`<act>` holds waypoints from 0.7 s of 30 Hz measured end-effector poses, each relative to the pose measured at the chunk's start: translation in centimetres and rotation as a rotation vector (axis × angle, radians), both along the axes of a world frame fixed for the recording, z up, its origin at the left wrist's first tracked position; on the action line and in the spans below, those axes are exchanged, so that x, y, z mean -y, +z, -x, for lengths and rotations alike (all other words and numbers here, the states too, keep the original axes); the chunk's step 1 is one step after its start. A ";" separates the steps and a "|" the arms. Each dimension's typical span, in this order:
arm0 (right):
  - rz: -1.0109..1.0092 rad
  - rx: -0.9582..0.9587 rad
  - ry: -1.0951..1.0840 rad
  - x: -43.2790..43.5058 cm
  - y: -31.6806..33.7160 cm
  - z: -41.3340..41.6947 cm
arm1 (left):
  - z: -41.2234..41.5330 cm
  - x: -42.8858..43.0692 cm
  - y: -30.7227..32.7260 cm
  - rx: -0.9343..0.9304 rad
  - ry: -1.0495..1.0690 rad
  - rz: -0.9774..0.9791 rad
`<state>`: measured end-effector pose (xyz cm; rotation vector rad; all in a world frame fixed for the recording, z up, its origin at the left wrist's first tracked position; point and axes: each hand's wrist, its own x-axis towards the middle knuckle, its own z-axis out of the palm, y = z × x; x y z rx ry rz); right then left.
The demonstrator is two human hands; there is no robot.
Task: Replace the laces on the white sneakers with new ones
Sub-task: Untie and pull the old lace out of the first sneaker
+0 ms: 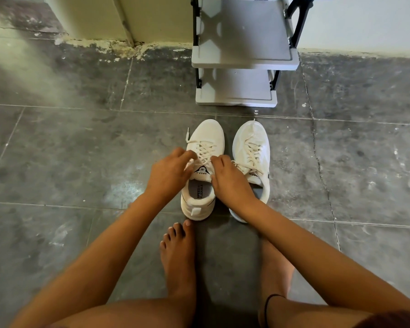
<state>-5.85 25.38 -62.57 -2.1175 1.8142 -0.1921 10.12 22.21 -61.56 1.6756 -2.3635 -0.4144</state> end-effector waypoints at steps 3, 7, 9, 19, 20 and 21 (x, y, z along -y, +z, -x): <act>-0.048 0.005 0.015 -0.3 -0.4 -0.2 | 0.4 -0.3 -0.3 0.145 -0.090 0.034; -0.068 -0.071 0.046 -0.6 -0.7 -0.4 | 1.0 -0.4 -0.4 0.278 -0.107 0.012; -0.082 -0.123 0.057 -0.6 -0.9 -0.6 | 1.3 -0.3 -0.3 0.262 -0.076 0.012; -0.078 -0.169 0.030 -1.0 -1.5 -1.2 | 1.8 1.7 1.7 -0.487 0.168 -0.330; -0.079 -0.164 0.027 -1.0 -1.5 -1.2 | 1.3 1.8 1.5 -0.363 0.125 -0.298; -0.080 -0.156 0.021 -0.9 -1.5 -1.2 | 0.9 1.7 1.3 -0.246 0.070 -0.265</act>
